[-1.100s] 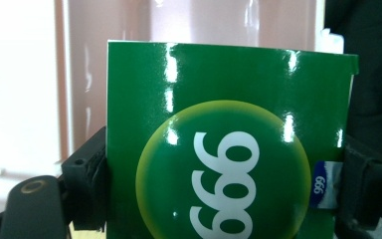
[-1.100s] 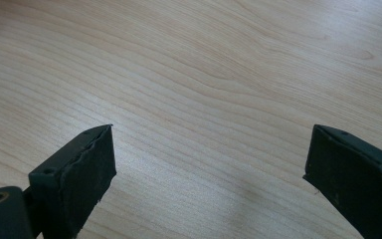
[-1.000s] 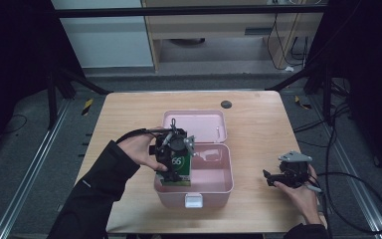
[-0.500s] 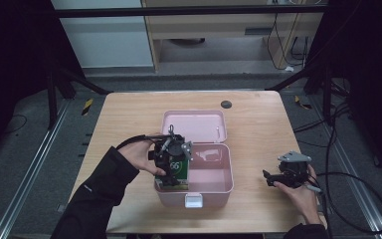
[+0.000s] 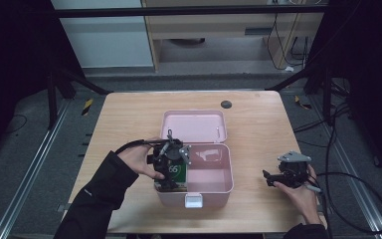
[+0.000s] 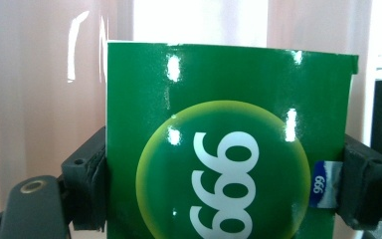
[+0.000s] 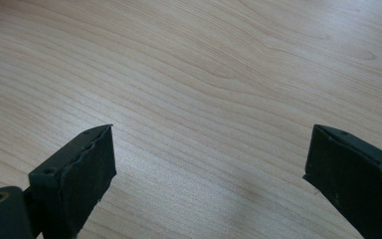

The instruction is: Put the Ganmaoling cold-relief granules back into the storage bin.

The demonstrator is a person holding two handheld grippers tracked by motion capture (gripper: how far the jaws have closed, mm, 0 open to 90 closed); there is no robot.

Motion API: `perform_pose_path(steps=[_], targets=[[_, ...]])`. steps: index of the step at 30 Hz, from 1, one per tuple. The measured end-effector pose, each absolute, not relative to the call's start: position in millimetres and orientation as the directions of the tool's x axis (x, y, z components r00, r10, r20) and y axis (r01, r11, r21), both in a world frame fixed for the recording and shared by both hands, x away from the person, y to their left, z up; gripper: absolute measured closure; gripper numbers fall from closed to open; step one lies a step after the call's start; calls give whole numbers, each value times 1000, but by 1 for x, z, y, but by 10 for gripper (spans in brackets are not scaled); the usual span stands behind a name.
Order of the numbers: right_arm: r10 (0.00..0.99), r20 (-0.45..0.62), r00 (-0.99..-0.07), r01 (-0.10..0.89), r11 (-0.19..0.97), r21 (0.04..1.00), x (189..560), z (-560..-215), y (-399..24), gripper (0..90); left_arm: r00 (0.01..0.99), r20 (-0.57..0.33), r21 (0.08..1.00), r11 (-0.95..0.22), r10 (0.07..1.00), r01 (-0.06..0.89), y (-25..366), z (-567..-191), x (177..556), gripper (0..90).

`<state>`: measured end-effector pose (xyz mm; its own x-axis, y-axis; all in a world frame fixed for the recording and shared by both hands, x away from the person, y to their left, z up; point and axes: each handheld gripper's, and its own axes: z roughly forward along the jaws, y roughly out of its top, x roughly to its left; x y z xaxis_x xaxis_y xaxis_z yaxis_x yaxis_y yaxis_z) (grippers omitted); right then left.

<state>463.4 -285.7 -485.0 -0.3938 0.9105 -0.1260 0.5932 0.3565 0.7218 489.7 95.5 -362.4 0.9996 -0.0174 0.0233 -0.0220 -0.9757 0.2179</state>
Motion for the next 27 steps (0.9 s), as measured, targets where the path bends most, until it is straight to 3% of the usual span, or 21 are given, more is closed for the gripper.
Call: perform_pose_path(steps=[27], targets=[[910, -129, -395, 589, 358, 724, 463, -485, -286, 50, 1000, 26, 173, -985, 4, -1, 89, -386, 493, 128]])
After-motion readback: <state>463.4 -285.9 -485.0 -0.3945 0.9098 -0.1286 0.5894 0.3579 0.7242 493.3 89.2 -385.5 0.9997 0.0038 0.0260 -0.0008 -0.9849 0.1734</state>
